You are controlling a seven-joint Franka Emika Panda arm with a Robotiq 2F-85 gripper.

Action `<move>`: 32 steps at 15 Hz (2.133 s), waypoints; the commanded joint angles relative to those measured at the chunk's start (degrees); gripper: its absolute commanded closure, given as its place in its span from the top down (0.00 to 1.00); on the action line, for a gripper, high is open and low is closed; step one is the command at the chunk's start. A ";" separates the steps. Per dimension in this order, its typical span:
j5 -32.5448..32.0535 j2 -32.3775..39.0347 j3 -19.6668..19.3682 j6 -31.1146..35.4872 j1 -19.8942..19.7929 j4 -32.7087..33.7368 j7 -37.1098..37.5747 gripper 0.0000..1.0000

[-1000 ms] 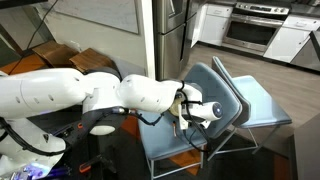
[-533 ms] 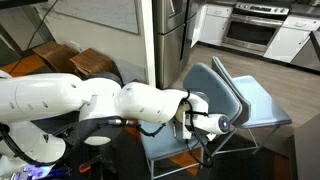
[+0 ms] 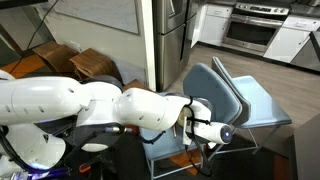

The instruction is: Move the bowl to the right

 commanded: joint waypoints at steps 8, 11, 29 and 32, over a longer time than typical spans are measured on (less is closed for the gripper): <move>-3.16 -10.95 -8.81 2.31 3.71 -13.25 8.58 0.02; -2.65 -12.62 -9.58 3.17 4.15 -16.52 8.40 0.02; 0.32 -15.10 -7.42 11.00 2.48 -24.66 4.44 0.77; -0.07 -16.08 -7.67 12.16 3.19 -26.28 4.22 0.96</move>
